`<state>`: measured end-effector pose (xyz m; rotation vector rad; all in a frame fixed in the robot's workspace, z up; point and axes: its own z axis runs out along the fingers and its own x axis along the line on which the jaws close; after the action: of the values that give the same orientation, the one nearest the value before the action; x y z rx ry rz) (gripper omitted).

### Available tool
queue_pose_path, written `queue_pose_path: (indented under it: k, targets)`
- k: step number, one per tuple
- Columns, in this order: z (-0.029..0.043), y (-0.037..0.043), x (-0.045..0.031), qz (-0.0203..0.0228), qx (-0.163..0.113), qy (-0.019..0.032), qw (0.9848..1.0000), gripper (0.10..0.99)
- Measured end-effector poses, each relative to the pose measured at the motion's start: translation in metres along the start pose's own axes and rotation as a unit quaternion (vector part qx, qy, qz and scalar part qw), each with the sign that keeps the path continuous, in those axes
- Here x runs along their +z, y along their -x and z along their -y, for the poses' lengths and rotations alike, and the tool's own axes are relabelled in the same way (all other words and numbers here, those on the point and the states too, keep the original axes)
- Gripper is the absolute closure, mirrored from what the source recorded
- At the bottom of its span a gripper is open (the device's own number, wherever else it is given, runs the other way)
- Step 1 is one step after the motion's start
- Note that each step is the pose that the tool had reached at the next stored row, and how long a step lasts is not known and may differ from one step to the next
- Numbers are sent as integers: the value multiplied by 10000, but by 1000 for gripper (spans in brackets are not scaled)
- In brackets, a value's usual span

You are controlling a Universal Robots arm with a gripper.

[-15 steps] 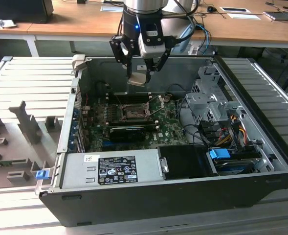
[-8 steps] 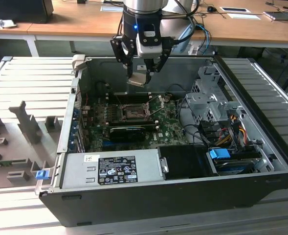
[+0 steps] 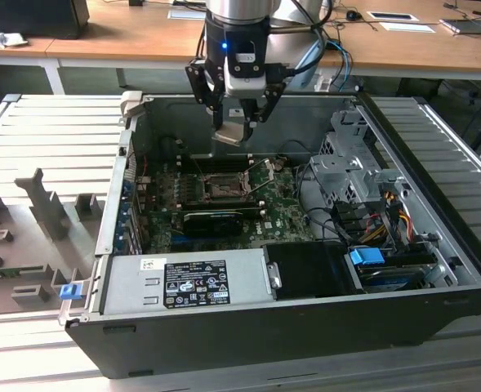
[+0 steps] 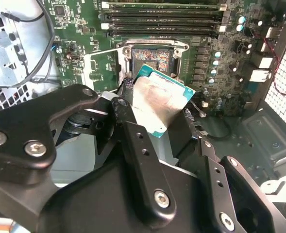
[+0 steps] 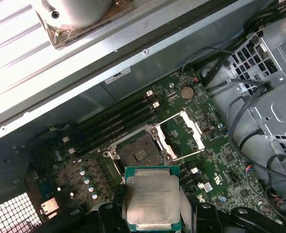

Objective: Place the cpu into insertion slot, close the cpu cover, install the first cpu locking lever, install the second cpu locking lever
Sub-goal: 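Place the cpu into insertion slot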

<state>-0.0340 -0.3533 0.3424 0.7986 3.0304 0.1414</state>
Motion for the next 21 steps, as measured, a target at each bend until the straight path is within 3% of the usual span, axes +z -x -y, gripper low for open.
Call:
queue_pose_path:
  k: [8, 13, 18, 21]
  targets:
    - [4, 0, 76, 8, 91, 2, 10000, 557]
    - [7, 1, 113, 45, 519, 11, 9986, 557]
    - [10, 1, 143, 88, 1005, 20, 9949, 557]
    - [12, 2, 164, 130, 1477, 28, 9889, 557]
